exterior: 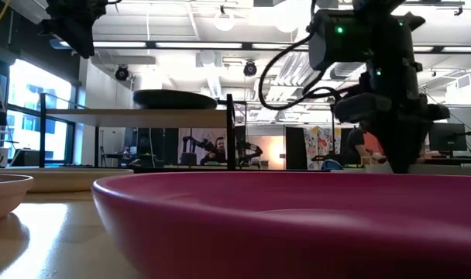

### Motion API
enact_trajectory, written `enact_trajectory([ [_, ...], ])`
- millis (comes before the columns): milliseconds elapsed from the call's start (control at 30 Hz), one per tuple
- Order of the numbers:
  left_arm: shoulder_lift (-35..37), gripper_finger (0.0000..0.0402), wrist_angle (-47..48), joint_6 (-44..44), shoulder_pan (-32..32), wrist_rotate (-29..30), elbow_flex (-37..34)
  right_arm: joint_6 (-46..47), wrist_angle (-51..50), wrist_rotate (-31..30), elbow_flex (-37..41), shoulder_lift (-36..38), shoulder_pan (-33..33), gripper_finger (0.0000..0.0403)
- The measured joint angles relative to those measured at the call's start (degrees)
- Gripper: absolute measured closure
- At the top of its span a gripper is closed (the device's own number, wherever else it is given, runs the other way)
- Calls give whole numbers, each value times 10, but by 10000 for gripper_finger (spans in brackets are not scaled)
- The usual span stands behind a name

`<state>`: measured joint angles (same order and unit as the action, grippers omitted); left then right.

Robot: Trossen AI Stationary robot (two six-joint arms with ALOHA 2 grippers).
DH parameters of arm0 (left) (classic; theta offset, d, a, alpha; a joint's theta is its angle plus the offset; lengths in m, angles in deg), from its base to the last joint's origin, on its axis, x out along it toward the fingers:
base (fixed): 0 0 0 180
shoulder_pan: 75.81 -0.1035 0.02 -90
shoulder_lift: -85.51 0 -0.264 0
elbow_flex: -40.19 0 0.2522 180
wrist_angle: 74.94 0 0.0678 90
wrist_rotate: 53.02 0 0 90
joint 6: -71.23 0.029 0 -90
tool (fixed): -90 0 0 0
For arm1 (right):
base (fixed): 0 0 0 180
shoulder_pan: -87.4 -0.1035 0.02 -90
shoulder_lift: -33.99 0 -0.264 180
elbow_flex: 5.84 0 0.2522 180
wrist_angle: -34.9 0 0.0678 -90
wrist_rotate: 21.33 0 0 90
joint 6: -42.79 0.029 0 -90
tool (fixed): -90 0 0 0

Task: Place and stack plates onto a shelf
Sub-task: Stack the white plate on the pink plate on the shelf

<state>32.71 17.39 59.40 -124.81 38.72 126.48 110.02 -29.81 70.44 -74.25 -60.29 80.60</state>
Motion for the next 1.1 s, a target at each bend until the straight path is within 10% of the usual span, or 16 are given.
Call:
enact_trajectory([
  [533,0,323,-4,1,0,0,-47,-24,-116,-2,-125,0,-38,402],
  [1100,-2,323,-97,0,0,4,-78,-92,-235,-140,-357,1,-57,403],
])
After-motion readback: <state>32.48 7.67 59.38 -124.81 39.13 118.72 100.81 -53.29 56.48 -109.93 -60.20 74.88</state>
